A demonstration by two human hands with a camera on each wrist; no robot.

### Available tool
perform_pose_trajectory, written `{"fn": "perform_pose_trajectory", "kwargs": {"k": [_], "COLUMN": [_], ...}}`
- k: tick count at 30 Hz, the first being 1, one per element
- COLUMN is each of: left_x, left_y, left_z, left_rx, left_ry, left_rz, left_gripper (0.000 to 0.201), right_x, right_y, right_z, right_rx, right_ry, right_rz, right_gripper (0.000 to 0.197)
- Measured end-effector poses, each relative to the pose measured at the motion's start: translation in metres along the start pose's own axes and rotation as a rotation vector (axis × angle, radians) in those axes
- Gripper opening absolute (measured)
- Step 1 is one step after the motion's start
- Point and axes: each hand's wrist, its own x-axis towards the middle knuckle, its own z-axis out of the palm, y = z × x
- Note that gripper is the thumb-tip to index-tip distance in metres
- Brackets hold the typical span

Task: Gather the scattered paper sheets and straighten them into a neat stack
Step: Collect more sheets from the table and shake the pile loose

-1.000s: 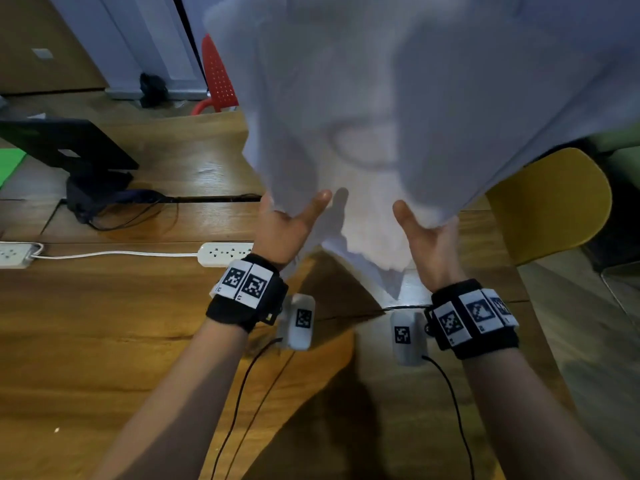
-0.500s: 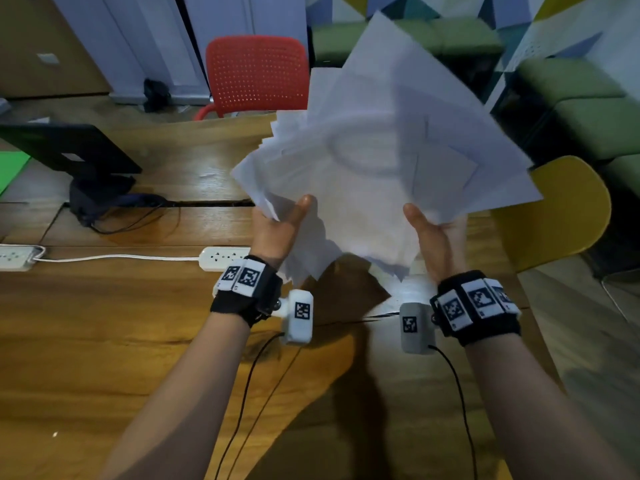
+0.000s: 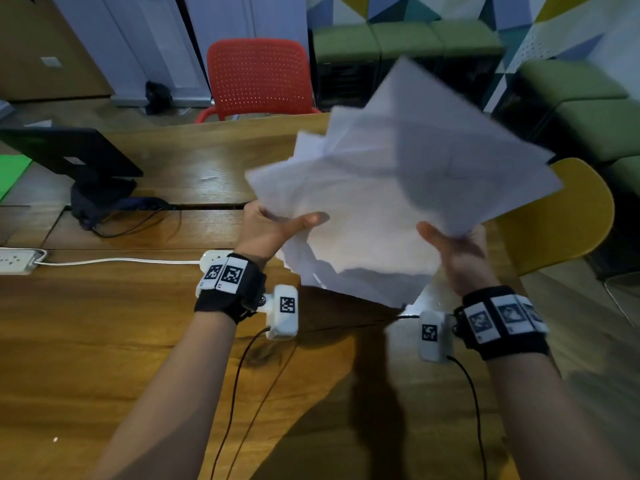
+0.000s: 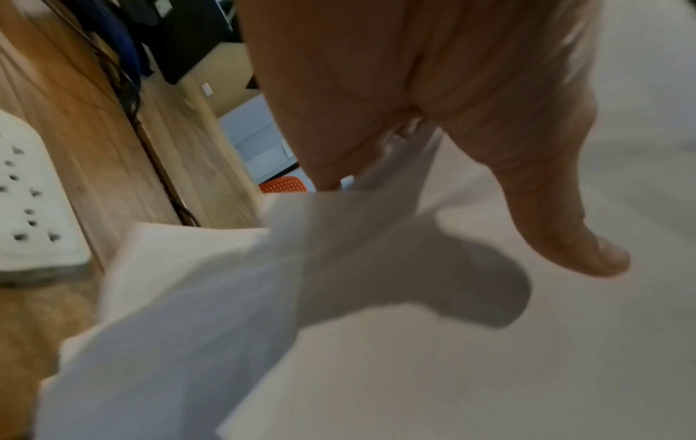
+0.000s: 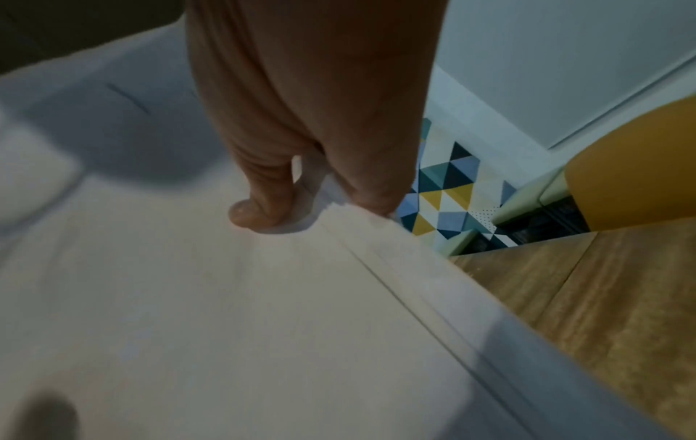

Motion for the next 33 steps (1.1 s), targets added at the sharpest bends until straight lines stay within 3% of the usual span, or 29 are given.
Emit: {"fn": "perform_pose_trajectory", "kwargs": {"k": [2, 6, 9, 11, 13, 14, 17, 18, 23, 27, 30, 33], "left_x": [-0.002, 0.0, 0.001, -0.003, -0.006, -0.008, -0.015, -0.022, -0.054, -0.081, -0.085, -0.08], "left_y": [-0.004, -0.011, -0.016, -0.017, -0.021, -0.02, -0.033, -0.037, -0.1, -0.147, -0.161, -0.165], "left_z": [-0.007, -0.008, -0.009, -0.009, -0.01, -0.01, -0.011, -0.01, -0.009, -0.017, -0.015, -0.009], "left_rx": [0.083, 0.247, 0.319, 0.4, 0.438, 0.43, 0.315, 0.271, 0.24, 0.422, 0.269, 0.334], "left_ry": [-0.073, -0.157, -0.204, -0.208, -0.253, -0.279, -0.306, -0.29, -0.232, -0.324, -0.272, -0.25], "left_rz": [-0.039, -0.051, -0.089, -0.073, -0.076, -0.106, -0.256, -0.292, -0.502, -0.675, -0.765, -0.753], "left_gripper": [0.03, 0.044, 0.029, 0.03, 0.034, 0.036, 0.037, 0.036, 0.049, 0.035, 0.039, 0.042], "right_x": [0.001, 0.008, 0.014, 0.016, 0.018, 0.016, 0.016, 0.016, 0.008, -0.012, -0.019, -0.019], "right_y": [-0.003, 0.004, 0.029, 0.048, 0.064, 0.067, 0.077, 0.081, 0.127, 0.171, 0.189, 0.191], "right_z": [-0.011, -0.017, -0.014, -0.013, -0.014, -0.012, -0.013, -0.014, -0.011, -0.008, -0.01, -0.012], "right_rx": [0.068, 0.174, 0.267, 0.308, 0.309, 0.28, 0.177, 0.126, -0.161, -0.263, -0.434, -0.454], "right_ry": [0.033, -0.041, -0.038, -0.035, -0.019, -0.02, 0.008, 0.003, -0.015, -0.071, -0.162, -0.264], "right_rz": [-0.057, -0.04, 0.157, 0.305, 0.389, 0.404, 0.403, 0.393, 0.486, 0.644, 0.664, 0.635], "right_gripper": [0.02, 0.008, 0.033, 0.03, 0.044, 0.051, 0.028, 0.029, 0.045, 0.07, 0.048, 0.019]}}
